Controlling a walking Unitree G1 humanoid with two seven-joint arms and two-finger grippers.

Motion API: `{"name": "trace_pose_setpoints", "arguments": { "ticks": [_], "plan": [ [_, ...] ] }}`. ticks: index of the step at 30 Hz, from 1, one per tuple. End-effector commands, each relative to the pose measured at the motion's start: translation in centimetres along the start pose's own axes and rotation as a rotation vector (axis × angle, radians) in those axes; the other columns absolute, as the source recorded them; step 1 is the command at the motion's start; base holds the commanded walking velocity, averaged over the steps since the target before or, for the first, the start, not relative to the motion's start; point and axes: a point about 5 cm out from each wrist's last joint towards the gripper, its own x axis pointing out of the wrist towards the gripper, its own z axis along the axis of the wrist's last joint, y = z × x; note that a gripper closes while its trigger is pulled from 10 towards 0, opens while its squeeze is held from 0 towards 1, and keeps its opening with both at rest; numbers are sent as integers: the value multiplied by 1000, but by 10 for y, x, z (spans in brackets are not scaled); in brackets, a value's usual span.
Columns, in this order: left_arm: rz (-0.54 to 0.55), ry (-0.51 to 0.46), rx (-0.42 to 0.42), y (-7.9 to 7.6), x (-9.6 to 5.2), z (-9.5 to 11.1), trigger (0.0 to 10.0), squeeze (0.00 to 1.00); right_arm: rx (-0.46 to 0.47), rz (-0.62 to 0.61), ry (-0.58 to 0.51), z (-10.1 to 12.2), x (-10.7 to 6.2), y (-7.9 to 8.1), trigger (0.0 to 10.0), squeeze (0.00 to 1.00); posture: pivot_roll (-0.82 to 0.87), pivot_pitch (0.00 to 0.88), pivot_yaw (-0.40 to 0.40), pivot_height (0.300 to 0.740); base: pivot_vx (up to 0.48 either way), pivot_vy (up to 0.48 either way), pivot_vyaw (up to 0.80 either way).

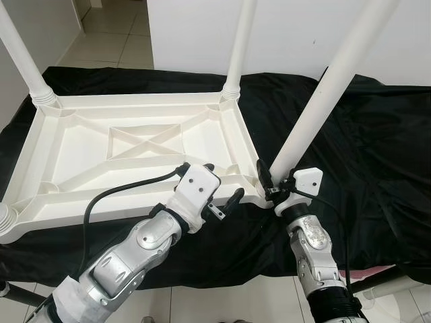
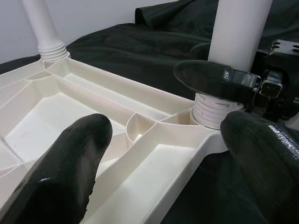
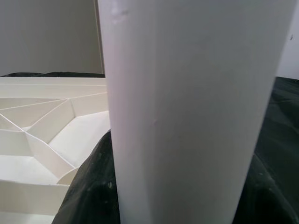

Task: Building children table

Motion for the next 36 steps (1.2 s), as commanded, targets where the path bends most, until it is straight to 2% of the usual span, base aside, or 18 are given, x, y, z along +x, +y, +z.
{"name": "trace_pose_setpoints", "arguments": {
  "ticks": [1, 5, 8, 10, 15, 20, 35, 36],
  "plan": [
    [-232, -9, -7, -12, -1, 4, 10000, 0, 20, -21, 254, -45, -24, 0, 10000, 0, 6, 128, -44, 740, 0, 0, 0],
    [-232, -11, -3, -11, 0, 4, 10000, 0, 8, -47, 255, -45, -23, 0, 10000, 0, 5, 128, -45, 740, 0, 0, 0],
    [-235, -11, -2, -12, 0, 4, 10000, 0, 35, -163, 225, -41, -21, -1, 10000, 0, 6, 127, -46, 740, 0, 0, 0],
    [-233, -12, -3, -12, 0, 4, 10000, 0, 20, -219, 208, -39, -20, 2, 10000, 0, 8, 126, -49, 740, 0, 0, 0],
    [-231, -13, -4, -12, 1, 4, 10000, 0, 71, -280, 181, -37, -17, 11, 10000, 0, 12, 124, -51, 740, 0, 0, 0],
    [-227, -15, -9, -12, 1, 5, 10000, 0, 113, -302, 139, -31, -9, 25, 10000, 0, 18, 124, -55, 740, 0, 0, 0],
    [-216, -15, -7, -12, 0, 5, 10000, 0, 120, -323, 128, -26, -6, 26, 10000, 0, 25, 122, -68, 740, 0, 0, 0],
    [-215, -15, -8, -12, 0, 5, 10000, 0, 126, -309, 118, -25, -6, 26, 10000, 941, 24, 122, -70, 740, 0, 0, 0]
  ]
}}
